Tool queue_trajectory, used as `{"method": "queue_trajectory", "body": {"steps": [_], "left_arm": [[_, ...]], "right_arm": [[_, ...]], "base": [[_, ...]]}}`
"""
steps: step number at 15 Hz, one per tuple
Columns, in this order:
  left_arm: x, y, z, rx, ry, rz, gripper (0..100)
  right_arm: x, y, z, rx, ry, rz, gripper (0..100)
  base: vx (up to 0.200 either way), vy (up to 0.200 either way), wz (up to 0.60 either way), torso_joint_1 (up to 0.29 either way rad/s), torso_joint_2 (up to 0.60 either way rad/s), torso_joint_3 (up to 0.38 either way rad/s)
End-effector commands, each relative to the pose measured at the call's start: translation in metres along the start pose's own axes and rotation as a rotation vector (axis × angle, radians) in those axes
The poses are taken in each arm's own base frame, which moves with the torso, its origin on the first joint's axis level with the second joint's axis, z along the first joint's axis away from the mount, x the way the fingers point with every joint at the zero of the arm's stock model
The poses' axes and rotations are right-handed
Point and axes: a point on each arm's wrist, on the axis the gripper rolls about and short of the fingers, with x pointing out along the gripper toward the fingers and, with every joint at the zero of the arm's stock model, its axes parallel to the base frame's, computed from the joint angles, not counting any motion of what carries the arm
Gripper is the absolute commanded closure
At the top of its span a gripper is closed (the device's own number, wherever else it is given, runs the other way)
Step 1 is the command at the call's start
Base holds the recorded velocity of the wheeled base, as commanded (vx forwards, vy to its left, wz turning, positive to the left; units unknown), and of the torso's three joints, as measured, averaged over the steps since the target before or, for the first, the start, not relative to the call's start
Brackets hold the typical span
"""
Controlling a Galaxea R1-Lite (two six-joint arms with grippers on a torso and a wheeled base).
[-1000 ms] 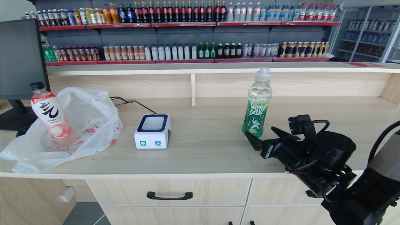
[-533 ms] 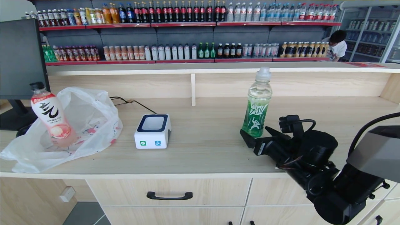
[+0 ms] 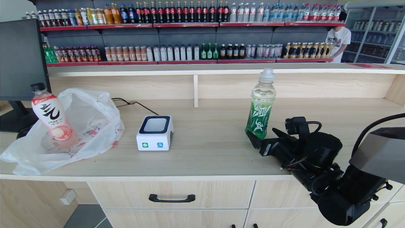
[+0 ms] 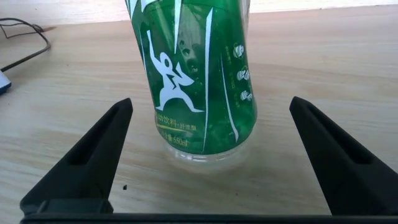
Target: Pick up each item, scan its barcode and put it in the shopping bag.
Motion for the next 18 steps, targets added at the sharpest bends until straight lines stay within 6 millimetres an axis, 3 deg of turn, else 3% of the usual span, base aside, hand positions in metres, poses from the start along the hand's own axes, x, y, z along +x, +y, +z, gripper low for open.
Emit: {"method": "queue_trajectory", "body": {"steps": [1,7,18], "left_arm": [[0.000,0.000,0.000,0.000,-0.001,0.000,0],[0.000,0.000,0.000,0.000,-0.001,0.000,0],[0.000,0.000,0.000,0.000,-0.001,0.000,0]], "right_arm": [[0.000,-0.002,0.000,0.000,0.003,-0.022,0],[-0.008,-0.009,0.003,-0.002,0.011,-0.046,0],[-0.013,-0.047,0.012,0.010,-0.010,-0.162,0]], "base": [[0.000,0.000,0.00,0.000,0.00,0.000],[0.000,0.000,0.00,0.000,0.00,0.000],[0.000,0.000,0.00,0.000,0.00,0.000]]}}
